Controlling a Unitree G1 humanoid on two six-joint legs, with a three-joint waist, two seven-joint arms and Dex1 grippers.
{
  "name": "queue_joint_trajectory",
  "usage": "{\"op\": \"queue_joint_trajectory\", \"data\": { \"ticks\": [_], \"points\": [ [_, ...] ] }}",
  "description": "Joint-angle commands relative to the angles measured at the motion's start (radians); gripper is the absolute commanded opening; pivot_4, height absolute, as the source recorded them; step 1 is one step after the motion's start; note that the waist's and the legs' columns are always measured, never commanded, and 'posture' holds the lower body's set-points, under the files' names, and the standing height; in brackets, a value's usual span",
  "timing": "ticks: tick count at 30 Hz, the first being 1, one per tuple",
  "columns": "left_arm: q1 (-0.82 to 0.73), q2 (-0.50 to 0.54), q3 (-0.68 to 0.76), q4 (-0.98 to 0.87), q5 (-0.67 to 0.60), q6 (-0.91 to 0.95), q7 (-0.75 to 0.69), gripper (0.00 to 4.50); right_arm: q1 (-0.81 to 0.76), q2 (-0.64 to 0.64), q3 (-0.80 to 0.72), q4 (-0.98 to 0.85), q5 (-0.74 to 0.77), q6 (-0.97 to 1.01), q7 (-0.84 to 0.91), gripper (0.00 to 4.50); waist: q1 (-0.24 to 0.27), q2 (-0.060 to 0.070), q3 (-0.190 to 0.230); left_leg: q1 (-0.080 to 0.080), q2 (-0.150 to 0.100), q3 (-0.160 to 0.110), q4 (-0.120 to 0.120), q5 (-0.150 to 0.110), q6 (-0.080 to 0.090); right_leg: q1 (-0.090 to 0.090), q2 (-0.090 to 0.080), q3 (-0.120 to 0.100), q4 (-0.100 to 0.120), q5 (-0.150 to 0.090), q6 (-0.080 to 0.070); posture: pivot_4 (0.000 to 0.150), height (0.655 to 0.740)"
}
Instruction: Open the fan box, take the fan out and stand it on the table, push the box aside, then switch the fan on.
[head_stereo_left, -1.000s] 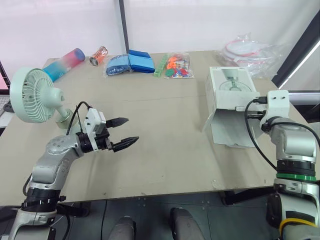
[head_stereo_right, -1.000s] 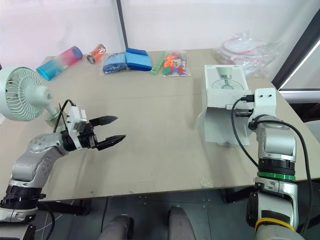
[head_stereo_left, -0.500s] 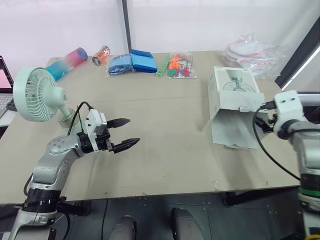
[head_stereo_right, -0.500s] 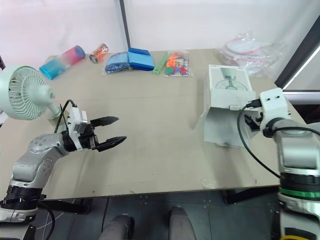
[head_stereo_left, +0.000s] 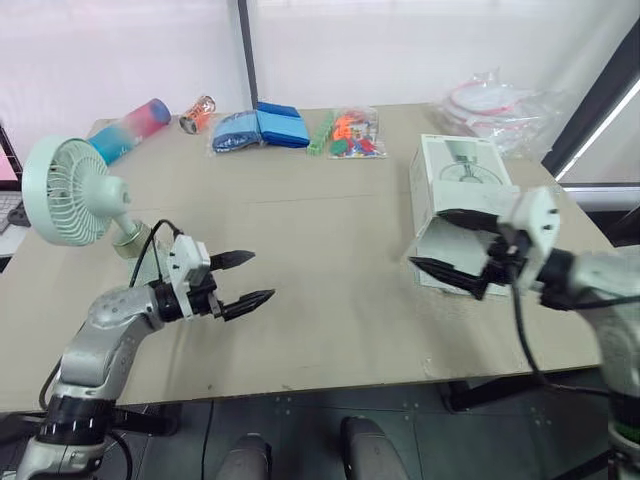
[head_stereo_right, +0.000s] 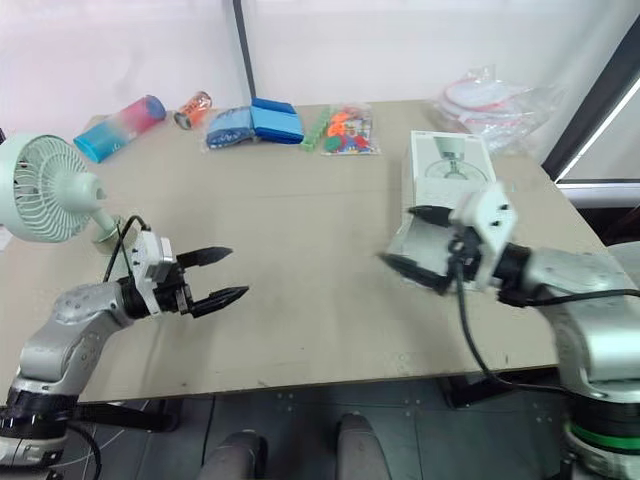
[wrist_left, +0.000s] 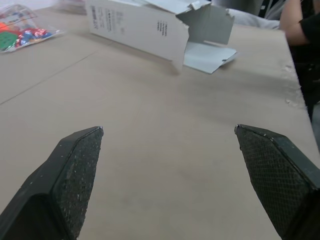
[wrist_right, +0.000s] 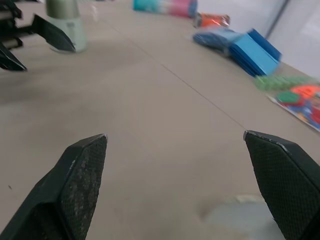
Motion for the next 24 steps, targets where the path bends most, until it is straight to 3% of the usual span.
{"op": "queue_joint_trajectory", "data": {
  "ticks": [1,12,17,24],
  "points": [
    [0.046,-0.026,0.048,-0.08,0.027,-0.07,0.076,4.5,-0.073,0.053,0.054,0.033,0.01,-0.054,-0.002,4.48,0.003,-0.001,0.0,0.0,0.0,0.0,0.0,0.0,0.0,0.0,0.0,0.0,0.0,0.0,0.0,0.15,0.74],
    [0.315,-0.056,0.268,-0.318,0.033,-0.053,0.327,4.5,-0.226,0.265,0.237,0.232,0.003,-0.175,0.074,4.48,0.001,-0.001,0.0,-0.001,0.0,0.0,0.0,0.0,-0.001,-0.002,0.0,0.0,0.0,0.001,-0.001,0.15,0.74],
    [0.441,-0.077,0.466,-0.441,-0.173,0.047,0.403,4.5,-0.265,0.295,0.272,0.299,-0.019,-0.214,0.107,4.48,0.0,-0.001,0.001,-0.001,0.0,0.0,-0.001,0.0,-0.001,-0.003,0.0,0.0,0.0,0.001,-0.001,0.15,0.74],
    [0.457,0.019,0.664,-0.383,-0.227,0.084,0.429,4.5,-0.276,0.317,0.294,0.324,-0.031,-0.235,0.122,4.48,0.0,-0.001,0.0,0.0,0.0,0.0,-0.001,0.0,-0.001,-0.002,0.0,0.0,0.001,0.0,-0.002,0.15,0.74]
  ]
}}
